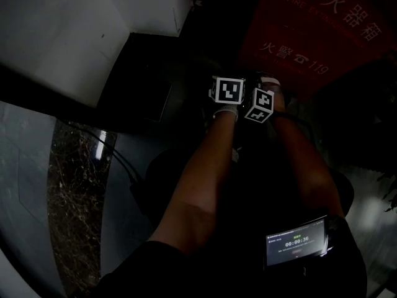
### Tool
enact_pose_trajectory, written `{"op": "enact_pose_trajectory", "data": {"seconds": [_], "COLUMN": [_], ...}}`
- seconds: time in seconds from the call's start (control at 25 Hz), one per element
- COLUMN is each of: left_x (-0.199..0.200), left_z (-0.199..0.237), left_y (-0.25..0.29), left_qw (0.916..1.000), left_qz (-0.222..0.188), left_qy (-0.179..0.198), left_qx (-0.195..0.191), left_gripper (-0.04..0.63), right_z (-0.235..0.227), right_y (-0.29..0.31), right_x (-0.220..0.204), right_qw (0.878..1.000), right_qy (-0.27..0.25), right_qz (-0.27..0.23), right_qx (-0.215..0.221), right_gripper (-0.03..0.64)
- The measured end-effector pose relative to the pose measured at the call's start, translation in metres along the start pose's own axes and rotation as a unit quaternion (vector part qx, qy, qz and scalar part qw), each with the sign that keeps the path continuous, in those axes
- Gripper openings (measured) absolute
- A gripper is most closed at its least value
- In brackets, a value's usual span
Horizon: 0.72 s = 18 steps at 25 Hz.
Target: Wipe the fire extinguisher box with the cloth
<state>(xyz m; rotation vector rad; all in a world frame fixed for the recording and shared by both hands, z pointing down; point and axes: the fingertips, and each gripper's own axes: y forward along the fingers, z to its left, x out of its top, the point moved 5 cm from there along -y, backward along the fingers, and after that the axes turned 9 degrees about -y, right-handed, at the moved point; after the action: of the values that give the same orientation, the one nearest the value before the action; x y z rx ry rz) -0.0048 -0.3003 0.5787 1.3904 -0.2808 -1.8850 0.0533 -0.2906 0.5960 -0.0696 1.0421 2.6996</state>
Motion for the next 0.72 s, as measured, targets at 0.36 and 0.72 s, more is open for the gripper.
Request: {"op": "enact_pose_trajectory", "data": {"seconds": [0.36, 0.72], "left_x": [-0.005, -0.006], "left_z": [-0.013, -0.053], "left_y": [0.015, 0.023], "left_qw": [0.9978, 0.9858], "left_qz": [0.005, -0.023], "left_qy": [0.062, 0.14], "left_qx": [-0.023, -0.089], "left_gripper": [0.003, 0.003], "right_z": [-0.003, 0.007], "right_y": [0.002, -0.022], "right_x": [-0.014, -0.07], "right_qw": [1.0, 0.998], "right_qy": [0.005, 0.023], "right_qz": [0.012, 0.059], "right_qx": [0.011, 0.015], "right_gripper": [0.029, 0.029]}}
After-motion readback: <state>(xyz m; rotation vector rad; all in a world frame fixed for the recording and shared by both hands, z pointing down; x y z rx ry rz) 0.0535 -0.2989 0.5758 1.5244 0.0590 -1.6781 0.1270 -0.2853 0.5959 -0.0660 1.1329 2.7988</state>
